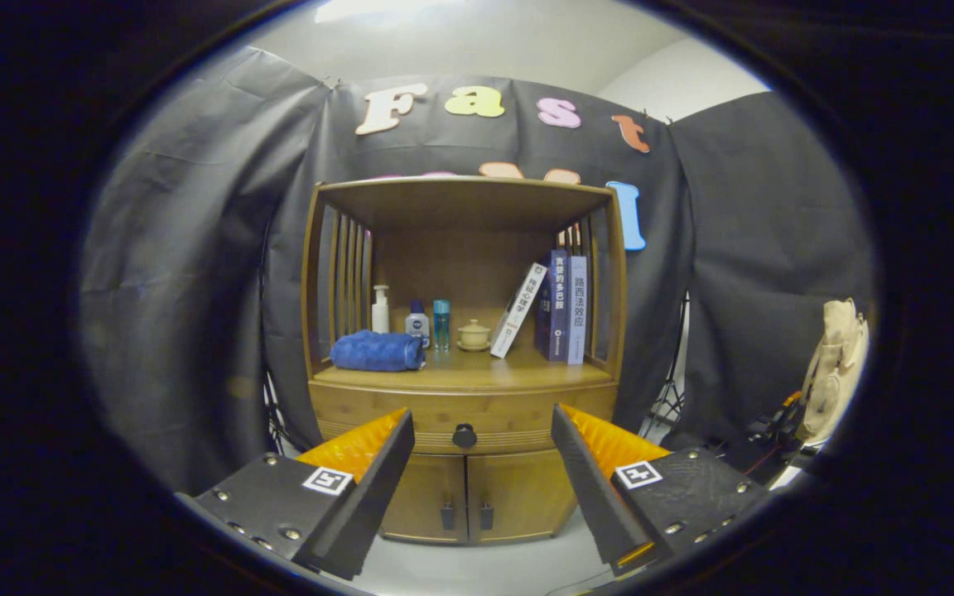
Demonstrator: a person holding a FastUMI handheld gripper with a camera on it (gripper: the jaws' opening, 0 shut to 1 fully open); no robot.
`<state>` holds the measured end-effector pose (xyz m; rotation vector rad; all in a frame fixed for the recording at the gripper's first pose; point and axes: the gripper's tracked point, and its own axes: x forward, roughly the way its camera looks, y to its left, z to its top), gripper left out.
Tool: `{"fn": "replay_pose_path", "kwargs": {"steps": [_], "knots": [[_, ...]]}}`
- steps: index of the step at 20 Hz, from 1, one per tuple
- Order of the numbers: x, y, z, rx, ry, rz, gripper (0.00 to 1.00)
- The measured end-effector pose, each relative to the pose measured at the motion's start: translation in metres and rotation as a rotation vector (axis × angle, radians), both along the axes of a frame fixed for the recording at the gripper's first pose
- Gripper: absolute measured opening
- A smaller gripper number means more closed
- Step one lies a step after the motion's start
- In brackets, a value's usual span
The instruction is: Pull open the drawer, take out the items inside it, and place them on the countertop above the cabinet.
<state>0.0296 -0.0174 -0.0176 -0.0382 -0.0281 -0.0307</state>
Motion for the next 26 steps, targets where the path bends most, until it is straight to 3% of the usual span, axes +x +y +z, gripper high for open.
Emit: {"fn": "replay_pose_path", "kwargs": {"steps": [6,13,22,26], "knots": [[0.041,0.002,-0.023,0.047,0.031,0.021,0.99],[0.115,0.004,-0.059,-0.016,-0.011,0.015,0.99],[0.198,0.016,-0.137,0.022,0.126,-0.02,1.0],[0.221,0.015,-0.14,0.036,0.138,-0.029,0.98]]}}
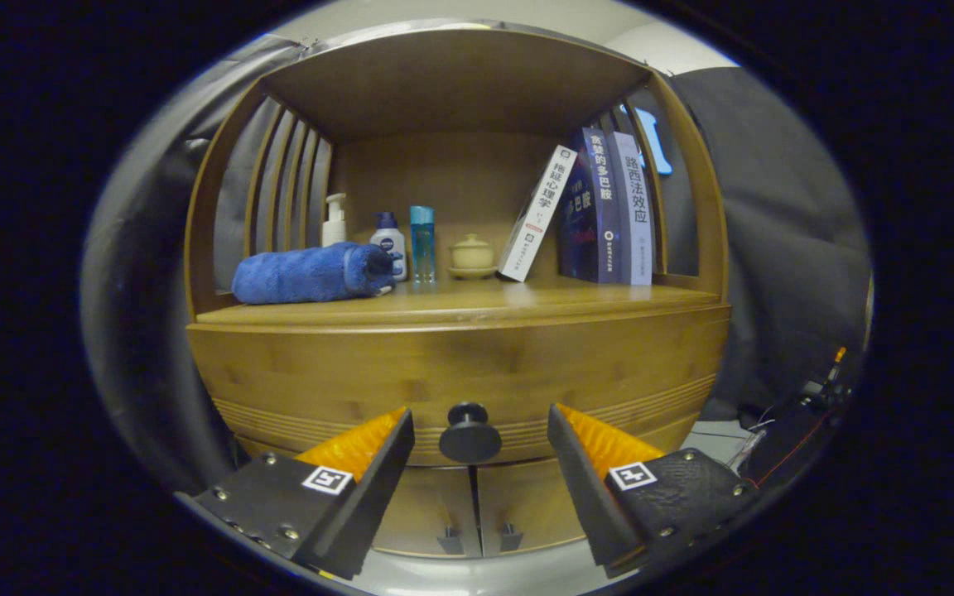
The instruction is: Pull open the drawer, take out the items inside it, and place them on the countertop above the cabinet.
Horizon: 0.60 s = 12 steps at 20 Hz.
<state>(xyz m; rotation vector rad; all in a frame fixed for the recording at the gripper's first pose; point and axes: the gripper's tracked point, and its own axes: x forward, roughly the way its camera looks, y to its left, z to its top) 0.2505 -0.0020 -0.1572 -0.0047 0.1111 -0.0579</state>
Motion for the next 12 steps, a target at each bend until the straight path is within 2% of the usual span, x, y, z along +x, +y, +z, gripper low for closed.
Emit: {"fn": "replay_pose_path", "kwargs": {"steps": [1,5,9,12], "knots": [[0.011,0.003,-0.005,-0.019,0.019,0.01,0.97],[0.018,0.004,-0.014,-0.063,0.045,0.009,0.45],[0.023,0.005,-0.018,0.011,0.052,0.008,0.45],[0.024,0.005,-0.021,0.003,0.058,0.006,0.45]]}}
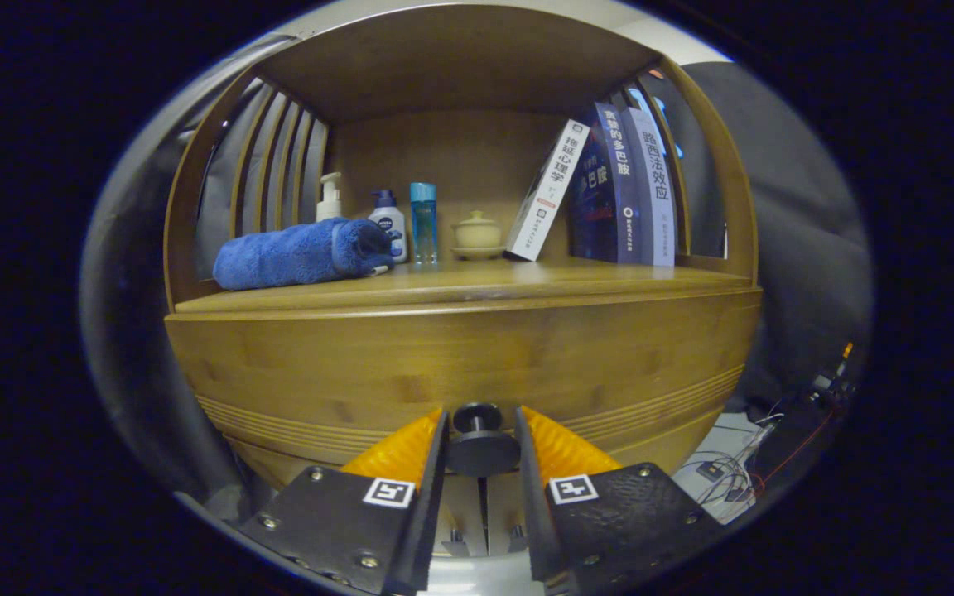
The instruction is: Pull open the drawer, take out the items inside it, and place them on the countertop above the cabinet.
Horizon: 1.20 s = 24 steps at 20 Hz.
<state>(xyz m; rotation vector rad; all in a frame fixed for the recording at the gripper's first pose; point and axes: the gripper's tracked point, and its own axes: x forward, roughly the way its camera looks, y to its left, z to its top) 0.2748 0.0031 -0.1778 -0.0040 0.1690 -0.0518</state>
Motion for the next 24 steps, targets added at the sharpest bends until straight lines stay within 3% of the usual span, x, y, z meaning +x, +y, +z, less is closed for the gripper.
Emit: {"fn": "replay_pose_path", "kwargs": {"steps": [3,5,24], "knots": [[-0.003,0.0,0.002,-0.012,0.017,0.009,0.38],[-0.007,0.0,0.0,-0.028,0.016,0.013,0.26],[-0.16,-0.007,-0.015,0.0,0.02,0.017,0.26]]}}
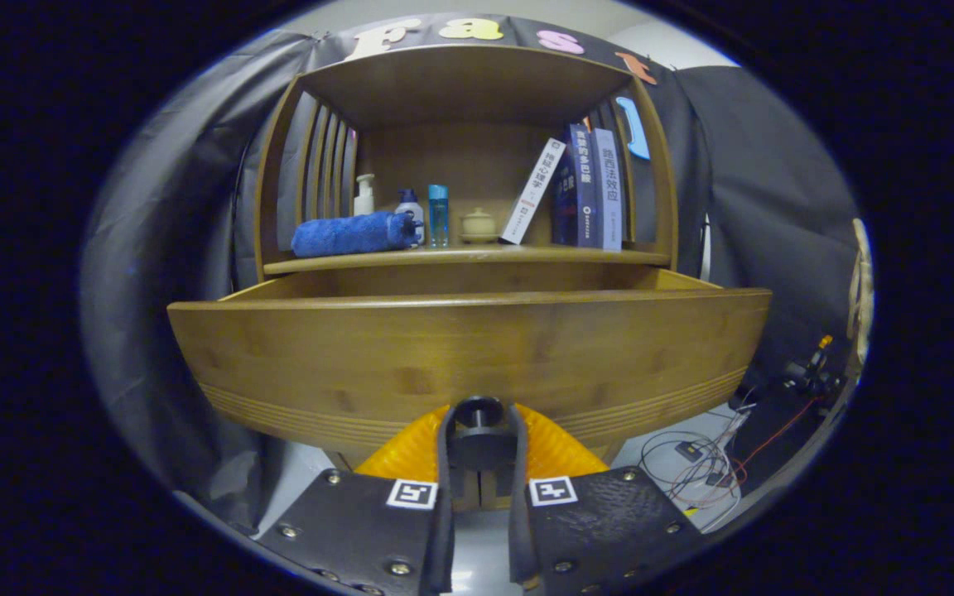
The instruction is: Pull open the drawer, take out the items inside it, and place them on the countertop above the cabinet.
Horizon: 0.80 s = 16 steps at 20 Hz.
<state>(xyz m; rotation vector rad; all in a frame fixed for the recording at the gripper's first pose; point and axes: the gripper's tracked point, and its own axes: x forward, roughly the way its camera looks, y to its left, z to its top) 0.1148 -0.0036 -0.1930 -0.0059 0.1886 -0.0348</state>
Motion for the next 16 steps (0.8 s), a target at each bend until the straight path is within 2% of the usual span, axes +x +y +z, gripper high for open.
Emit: {"fn": "replay_pose_path", "kwargs": {"steps": [6,10,12,14,16], "knots": [[-0.04,-0.003,-0.007,0.012,-0.002,0.009,0.26],[-0.068,-0.001,-0.015,-0.003,0.018,0.067,0.26],[-0.068,-0.003,-0.015,0.004,0.044,0.077,0.26],[-0.075,-0.006,-0.003,0.023,0.03,0.068,0.37],[-0.078,-0.017,0.024,-0.017,-0.034,0.03,0.6]]}}
